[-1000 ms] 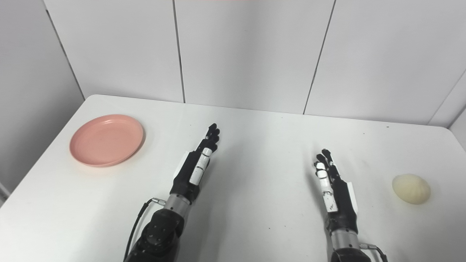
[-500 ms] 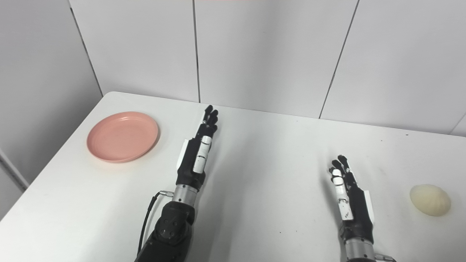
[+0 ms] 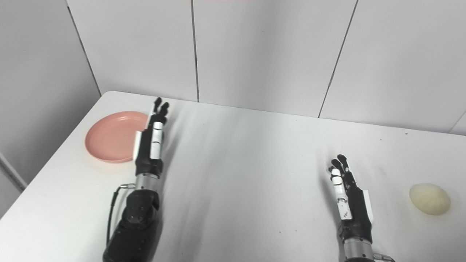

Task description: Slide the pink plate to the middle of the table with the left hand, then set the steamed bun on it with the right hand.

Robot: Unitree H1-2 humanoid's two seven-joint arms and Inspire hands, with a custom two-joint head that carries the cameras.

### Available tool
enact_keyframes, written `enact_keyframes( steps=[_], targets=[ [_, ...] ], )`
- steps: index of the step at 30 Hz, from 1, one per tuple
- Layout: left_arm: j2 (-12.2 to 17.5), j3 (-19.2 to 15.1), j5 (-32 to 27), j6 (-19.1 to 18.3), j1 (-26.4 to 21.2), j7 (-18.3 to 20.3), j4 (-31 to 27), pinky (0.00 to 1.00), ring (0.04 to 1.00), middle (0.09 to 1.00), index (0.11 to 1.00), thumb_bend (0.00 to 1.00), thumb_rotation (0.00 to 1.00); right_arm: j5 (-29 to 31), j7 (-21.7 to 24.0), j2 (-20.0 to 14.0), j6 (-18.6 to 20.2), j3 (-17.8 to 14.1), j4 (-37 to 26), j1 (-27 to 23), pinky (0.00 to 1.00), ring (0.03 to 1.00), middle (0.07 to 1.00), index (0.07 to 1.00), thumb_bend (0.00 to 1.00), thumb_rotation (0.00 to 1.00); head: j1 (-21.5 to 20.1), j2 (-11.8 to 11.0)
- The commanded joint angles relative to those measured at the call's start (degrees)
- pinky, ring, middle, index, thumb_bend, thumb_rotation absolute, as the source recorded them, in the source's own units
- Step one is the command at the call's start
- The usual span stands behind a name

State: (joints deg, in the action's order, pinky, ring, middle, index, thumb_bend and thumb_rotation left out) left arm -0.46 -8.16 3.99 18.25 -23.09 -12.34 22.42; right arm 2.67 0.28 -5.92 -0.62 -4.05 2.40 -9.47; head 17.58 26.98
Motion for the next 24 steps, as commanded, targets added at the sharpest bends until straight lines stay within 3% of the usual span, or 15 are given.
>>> enact_keyframes(
  steps=[1,7,16,24],
  targets=[
    [0.87,-0.76,0.52,-0.41,-3.95,-1.90,-2.60,1.00,0.956,0.915,0.900,0.64,1.00,-0.21,-0.06,0.38,-2.01,0.16,-1.09,-1.01,0.95,0.910,0.923,0.937,0.44,0.89,0.05,0.07],
    [3.17,-3.82,-1.76,-2.94,-5.29,-3.15,-4.58,0.99,0.882,0.839,0.830,0.68,1.00,0.12,0.19,0.20,-2.55,-0.01,-0.48,-1.12,0.95,0.914,0.925,0.942,0.43,0.89,0.50,0.01],
    [6.63,-8.08,-4.43,-2.33,-7.52,-4.74,-3.34,0.80,0.754,0.757,0.767,0.70,1.00,-0.26,0.06,-0.06,-3.35,-0.06,0.17,-1.34,0.93,0.903,0.918,0.931,0.43,0.88,1.42,-0.03],
    [11.32,-11.29,-7.11,-10.23,-7.86,-4.54,-5.32,0.75,0.731,0.730,0.739,0.73,1.00,0.60,0.51,-0.10,-3.22,-0.27,0.16,-1.49,0.95,0.908,0.917,0.933,0.41,0.87,2.35,-0.16]
  ],
)
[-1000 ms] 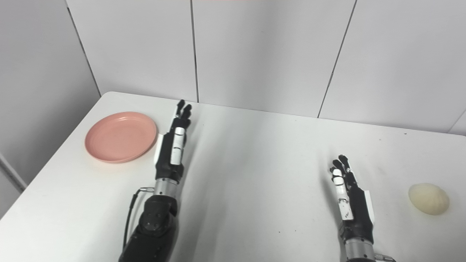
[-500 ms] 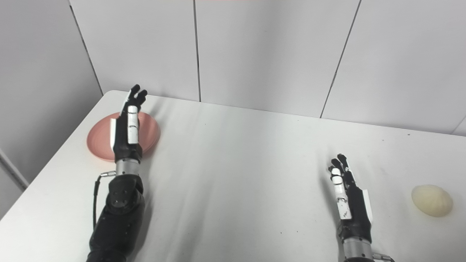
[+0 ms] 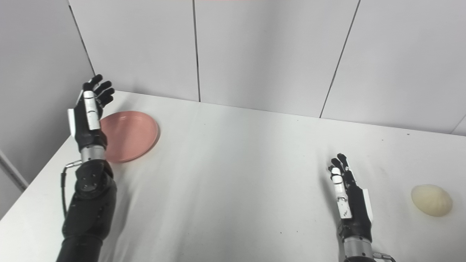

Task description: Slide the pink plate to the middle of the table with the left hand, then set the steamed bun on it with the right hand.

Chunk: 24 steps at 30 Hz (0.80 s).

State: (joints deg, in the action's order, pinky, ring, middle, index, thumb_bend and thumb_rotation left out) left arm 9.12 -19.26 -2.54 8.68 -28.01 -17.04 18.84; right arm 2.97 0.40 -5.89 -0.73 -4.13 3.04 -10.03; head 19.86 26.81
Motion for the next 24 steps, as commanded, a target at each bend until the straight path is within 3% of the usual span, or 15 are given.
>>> enact_keyframes(
  steps=[1,6,9,14,24],
  targets=[
    [2.25,-0.56,-0.85,-0.88,-3.01,0.07,-1.57,0.75,0.726,0.723,0.731,0.73,1.00,0.34,0.41,-0.15,-3.13,-0.20,-0.43,-0.92,0.96,0.914,0.924,0.939,0.41,0.88,0.07,0.02],
    [4.17,-2.80,-0.76,0.13,-4.07,-3.02,1.73,0.67,0.676,0.673,0.676,0.73,1.00,0.32,0.13,-0.08,-2.74,-0.32,-0.56,-0.92,0.96,0.911,0.921,0.935,0.42,0.87,0.42,-0.02],
    [5.79,-3.50,-2.03,-0.52,-4.25,-2.11,3.31,0.64,0.654,0.659,0.662,0.74,1.00,0.14,0.13,-0.12,-2.48,-0.24,-0.86,-0.86,0.96,0.913,0.923,0.937,0.41,0.89,0.50,-0.01],
    [8.09,-3.36,-3.93,-2.95,-3.52,0.37,3.24,0.70,0.698,0.686,0.697,0.79,1.00,0.53,0.24,-0.08,-1.85,-0.33,-1.24,-0.79,0.97,0.918,0.927,0.941,0.41,0.87,0.58,-0.01],
    [11.45,-2.39,-6.26,-3.63,-3.06,5.93,7.72,0.81,0.776,0.755,0.757,0.82,1.00,0.21,-0.28,0.11,-2.44,-0.49,-0.94,-0.99,0.95,0.903,0.914,0.927,0.40,0.85,0.64,0.21]
  ],
)
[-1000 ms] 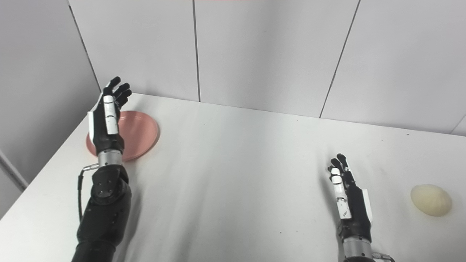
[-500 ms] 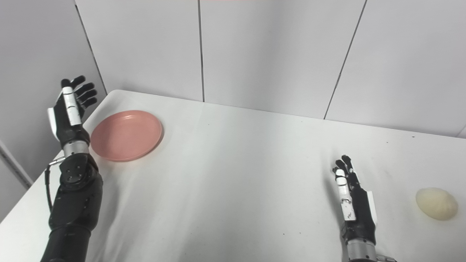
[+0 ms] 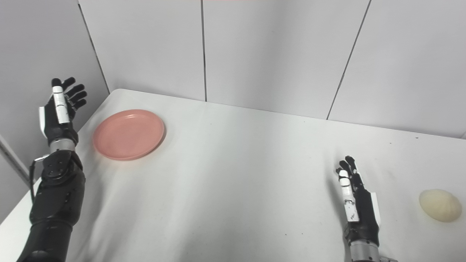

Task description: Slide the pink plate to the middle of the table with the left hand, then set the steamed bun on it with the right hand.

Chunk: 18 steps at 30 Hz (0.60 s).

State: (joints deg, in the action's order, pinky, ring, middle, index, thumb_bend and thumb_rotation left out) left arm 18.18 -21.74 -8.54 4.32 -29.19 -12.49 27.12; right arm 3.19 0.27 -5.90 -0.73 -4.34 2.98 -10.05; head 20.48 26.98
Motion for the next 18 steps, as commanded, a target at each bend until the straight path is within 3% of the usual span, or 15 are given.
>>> enact_keyframes(
  steps=[1,5,12,18],
  targets=[
    [2.45,0.12,-0.71,0.77,-1.92,1.88,-0.17,0.80,0.773,0.754,0.755,0.82,1.00,0.15,-0.11,0.14,-2.35,-0.33,-0.96,-0.99,0.95,0.904,0.915,0.929,0.41,0.85,0.03,0.03],
    [2.56,0.62,-2.30,-1.47,-1.69,4.23,-0.08,0.81,0.792,0.769,0.766,0.83,1.00,0.83,0.32,0.09,-2.67,-0.41,-0.88,-1.10,0.95,0.904,0.916,0.932,0.40,0.83,0.12,0.10],
    [2.94,1.99,-6.00,-0.63,-1.35,11.66,3.06,0.85,0.833,0.811,0.798,0.83,1.00,0.34,-0.17,0.22,-2.39,-0.46,-1.70,-0.88,0.93,0.893,0.907,0.924,0.40,0.83,0.23,0.32],
    [3.54,4.19,-5.27,-2.37,-0.89,14.77,4.66,0.97,0.917,0.872,0.864,0.82,1.00,0.75,-0.03,0.26,-2.47,-0.64,-1.73,-1.00,0.94,0.896,0.909,0.923,0.40,0.84,0.31,0.48]
  ],
)
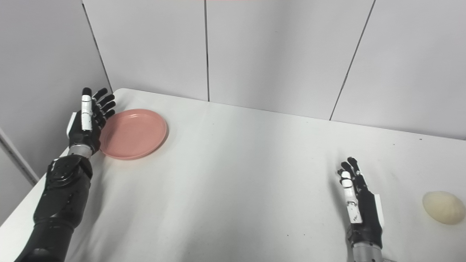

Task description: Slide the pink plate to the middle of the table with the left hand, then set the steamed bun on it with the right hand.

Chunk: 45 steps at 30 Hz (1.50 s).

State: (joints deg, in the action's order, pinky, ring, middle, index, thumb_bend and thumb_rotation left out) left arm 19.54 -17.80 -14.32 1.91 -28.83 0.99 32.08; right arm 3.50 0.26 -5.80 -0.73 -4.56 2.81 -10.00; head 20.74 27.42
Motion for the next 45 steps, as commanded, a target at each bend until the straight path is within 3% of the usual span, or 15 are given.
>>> enact_keyframes(
  steps=[1,6,11,15,21,33,40,45],
  targets=[
    [2.35,0.52,0.58,-0.20,-1.25,1.48,-0.02,0.98,0.926,0.881,0.871,0.82,1.00,0.54,0.05,0.15,-2.43,-0.44,-1.51,-1.06,0.94,0.897,0.910,0.924,0.40,0.83,0.04,0.04],
    [3.31,1.53,1.00,0.12,-1.00,2.29,1.62,1.00,0.951,0.906,0.891,0.83,1.00,0.34,0.04,0.08,-1.99,-0.34,-1.84,-0.97,0.95,0.905,0.918,0.932,0.40,0.84,0.04,0.04],
    [3.69,0.36,0.14,-0.80,-0.90,1.72,0.69,1.00,0.955,0.901,0.888,0.85,1.00,0.33,0.20,-0.15,-2.27,-0.34,-1.62,-0.98,0.95,0.906,0.917,0.931,0.39,0.85,0.31,0.50],
    [3.83,-0.95,-0.40,3.19,-1.45,1.91,1.03,0.95,0.911,0.882,0.862,0.86,1.00,0.18,-0.28,0.13,-1.81,-0.51,-1.90,-0.95,0.94,0.898,0.906,0.919,0.40,0.85,0.42,0.52],
    [2.76,-3.03,-3.36,3.83,-2.15,2.59,-1.87,0.91,0.888,0.863,0.851,0.84,1.00,0.47,0.13,-0.03,-2.45,-0.54,-1.43,-1.10,0.94,0.899,0.909,0.923,0.39,0.85,0.58,0.56],
    [1.67,-3.81,-7.05,4.67,-1.98,4.19,-7.05,0.93,0.898,0.862,0.852,0.85,1.00,0.88,0.23,-0.04,-1.88,-0.79,-1.22,-1.27,0.95,0.905,0.918,0.932,0.37,0.84,1.04,0.32],
    [3.30,-3.07,-5.41,7.61,-1.69,4.81,-3.07,0.95,0.925,0.890,0.883,0.84,1.00,0.91,0.45,-0.31,-1.94,-0.71,-1.04,-1.19,0.96,0.909,0.919,0.931,0.37,0.83,1.47,-0.11],
    [3.97,-2.06,-2.24,8.26,-1.73,2.82,0.59,0.96,0.935,0.892,0.887,0.85,1.00,1.46,0.43,-0.08,-1.92,-0.97,-1.21,-1.24,0.96,0.907,0.918,0.930,0.37,0.83,2.76,-0.57]
  ],
)
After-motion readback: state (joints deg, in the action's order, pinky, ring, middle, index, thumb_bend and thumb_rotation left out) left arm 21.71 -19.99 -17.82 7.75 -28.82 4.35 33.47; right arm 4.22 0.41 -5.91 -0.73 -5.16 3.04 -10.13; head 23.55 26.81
